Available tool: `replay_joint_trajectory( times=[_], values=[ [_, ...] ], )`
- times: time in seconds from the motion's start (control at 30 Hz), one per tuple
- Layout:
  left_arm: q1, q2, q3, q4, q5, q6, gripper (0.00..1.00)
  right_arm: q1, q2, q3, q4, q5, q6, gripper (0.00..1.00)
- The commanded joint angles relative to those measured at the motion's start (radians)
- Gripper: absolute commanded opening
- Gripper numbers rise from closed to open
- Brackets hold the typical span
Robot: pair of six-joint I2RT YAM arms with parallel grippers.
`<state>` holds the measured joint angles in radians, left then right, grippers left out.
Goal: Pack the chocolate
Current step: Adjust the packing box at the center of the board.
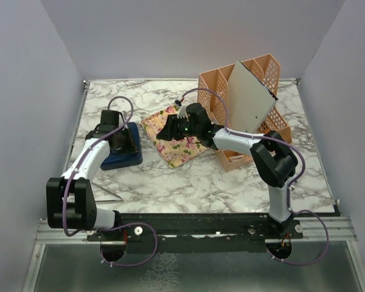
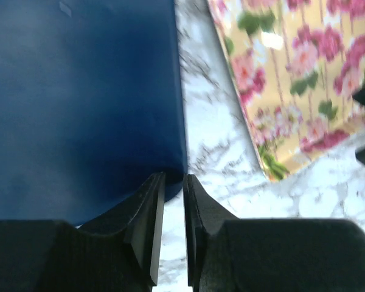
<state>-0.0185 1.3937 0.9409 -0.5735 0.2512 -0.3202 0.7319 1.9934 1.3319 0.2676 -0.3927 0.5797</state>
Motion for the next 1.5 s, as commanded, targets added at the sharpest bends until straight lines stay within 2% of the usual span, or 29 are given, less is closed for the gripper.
replay_joint_trajectory(
  times=[0.0,0.13,0.27,0.4,0.57,0.63,0.7,0.9,0.97,1.07,1.17,1.23,1.33,1.47],
  values=[
    [-0.074,-0.01,-0.037,-0.037,-0.037,-0.042,0.25,0.006,-0.033,-0.004,-0.012,-0.004,-0.03,0.54],
    [-0.074,-0.004,0.167,-0.123,-0.096,-0.041,0.26,0.005,-0.06,-0.014,-0.022,0.025,-0.041,0.53],
    [-0.074,-0.008,0.249,-0.147,-0.105,-0.061,0.27,0.006,-0.075,-0.032,-0.01,0.03,-0.038,0.51],
    [-0.078,0.013,0.176,-0.135,-0.121,-0.061,0.27,0.005,-0.071,-0.058,0.01,0.035,-0.009,0.49],
    [-0.129,0.036,-0.096,0.028,-0.057,-0.138,0.26,0.006,-0.058,-0.078,0.029,0.035,0.021,0.49],
    [-0.132,0.044,-0.116,0.039,-0.037,-0.14,0.26,0.007,-0.041,-0.07,0.016,0.026,0.042,0.49],
    [-0.123,0.024,-0.062,0.012,-0.057,-0.132,0.26,0.021,-0.034,-0.068,0.01,0.032,0.066,0.49],
    [-0.036,0.012,0.207,-0.08,-0.064,-0.096,0.36,0.09,0.008,-0.003,-0.023,0.074,0.096,0.57],
    [0.018,0.01,0.25,-0.086,-0.08,-0.087,0.44,0.102,0.034,0.039,-0.049,0.088,0.105,0.6],
    [0.139,0.006,0.253,-0.064,-0.093,-0.07,0.49,0.111,0.081,0.102,-0.098,0.127,0.128,0.63],
    [0.243,0.024,0.224,-0.038,-0.123,-0.048,0.62,0.123,0.139,0.17,-0.146,0.125,0.143,0.65],
    [0.291,0.036,0.187,-0.015,-0.125,-0.039,0.64,0.136,0.177,0.211,-0.176,0.128,0.139,0.65],
    [0.347,0.059,0.127,0.014,-0.099,-0.039,0.7,0.158,0.231,0.252,-0.246,0.149,0.112,0.57],
    [0.36,0.103,0.068,0.03,-0.023,-0.032,0.73,0.202,0.284,0.202,-0.25,0.166,0.097,0.3]
  ],
)
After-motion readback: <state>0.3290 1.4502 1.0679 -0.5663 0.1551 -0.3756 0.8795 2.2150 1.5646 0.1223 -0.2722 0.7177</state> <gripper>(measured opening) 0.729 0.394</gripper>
